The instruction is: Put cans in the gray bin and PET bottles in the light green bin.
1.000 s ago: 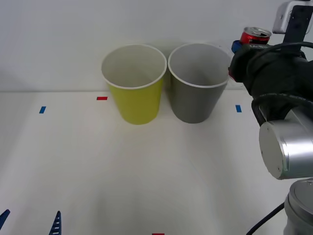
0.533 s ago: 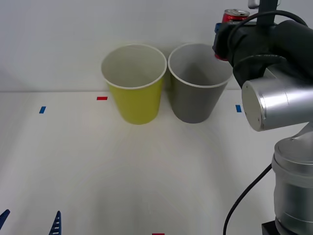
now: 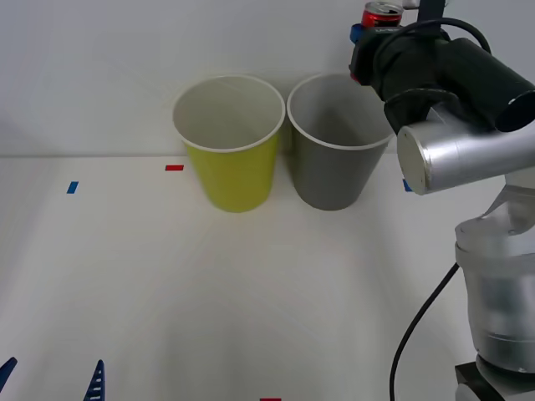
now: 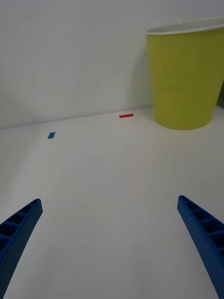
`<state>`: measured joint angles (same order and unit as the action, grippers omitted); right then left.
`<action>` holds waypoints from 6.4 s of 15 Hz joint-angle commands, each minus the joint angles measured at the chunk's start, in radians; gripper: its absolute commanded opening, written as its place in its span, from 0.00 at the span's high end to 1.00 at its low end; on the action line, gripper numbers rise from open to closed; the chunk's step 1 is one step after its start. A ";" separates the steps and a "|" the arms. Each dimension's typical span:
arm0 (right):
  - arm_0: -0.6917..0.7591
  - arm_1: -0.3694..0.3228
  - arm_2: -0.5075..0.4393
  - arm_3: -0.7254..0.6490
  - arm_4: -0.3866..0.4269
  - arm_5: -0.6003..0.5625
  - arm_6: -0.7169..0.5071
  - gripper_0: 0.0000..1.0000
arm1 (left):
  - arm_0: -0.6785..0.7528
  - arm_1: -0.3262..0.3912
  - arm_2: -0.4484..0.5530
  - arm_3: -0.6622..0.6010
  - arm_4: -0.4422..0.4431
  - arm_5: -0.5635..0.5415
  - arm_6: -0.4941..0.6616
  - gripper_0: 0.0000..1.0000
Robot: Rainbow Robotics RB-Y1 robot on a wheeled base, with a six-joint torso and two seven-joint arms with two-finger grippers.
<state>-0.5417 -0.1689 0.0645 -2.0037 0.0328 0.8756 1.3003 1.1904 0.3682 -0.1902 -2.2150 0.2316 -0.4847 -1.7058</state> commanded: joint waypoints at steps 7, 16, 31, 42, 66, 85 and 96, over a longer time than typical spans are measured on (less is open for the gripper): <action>-0.006 -0.032 0.023 0.049 -0.028 -0.067 0.002 1.00 | 0.000 0.000 0.000 0.000 0.000 0.000 0.000 0.00; -0.012 -0.063 0.034 0.123 -0.082 -0.178 0.023 1.00 | 0.000 0.000 0.000 0.000 0.000 0.000 0.000 0.00; 0.072 -0.040 0.031 0.011 -0.002 -0.178 0.083 0.00 | 0.000 0.000 0.000 0.000 0.000 0.000 0.000 0.00; 0.589 -0.067 0.012 -0.468 -0.005 -0.227 0.056 0.00 | 0.000 0.000 0.000 0.000 0.000 0.000 0.000 0.00; 1.126 -0.047 -0.025 -0.170 -0.031 -1.078 0.122 0.00 | 0.000 0.000 0.000 0.000 0.000 0.000 0.000 0.00; 1.596 -0.141 0.047 -0.040 -0.113 -1.520 0.126 0.00 | 0.000 0.000 0.000 0.000 0.000 0.000 0.000 0.00; 1.649 -0.141 0.061 -0.041 -0.117 -1.558 0.097 0.00 | 0.000 0.000 0.000 0.000 0.000 0.000 0.000 0.00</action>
<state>1.1075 -0.3101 0.1257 -2.0446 -0.0843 -0.6828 1.3977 1.1903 0.3681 -0.1902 -2.2151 0.2316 -0.4847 -1.7058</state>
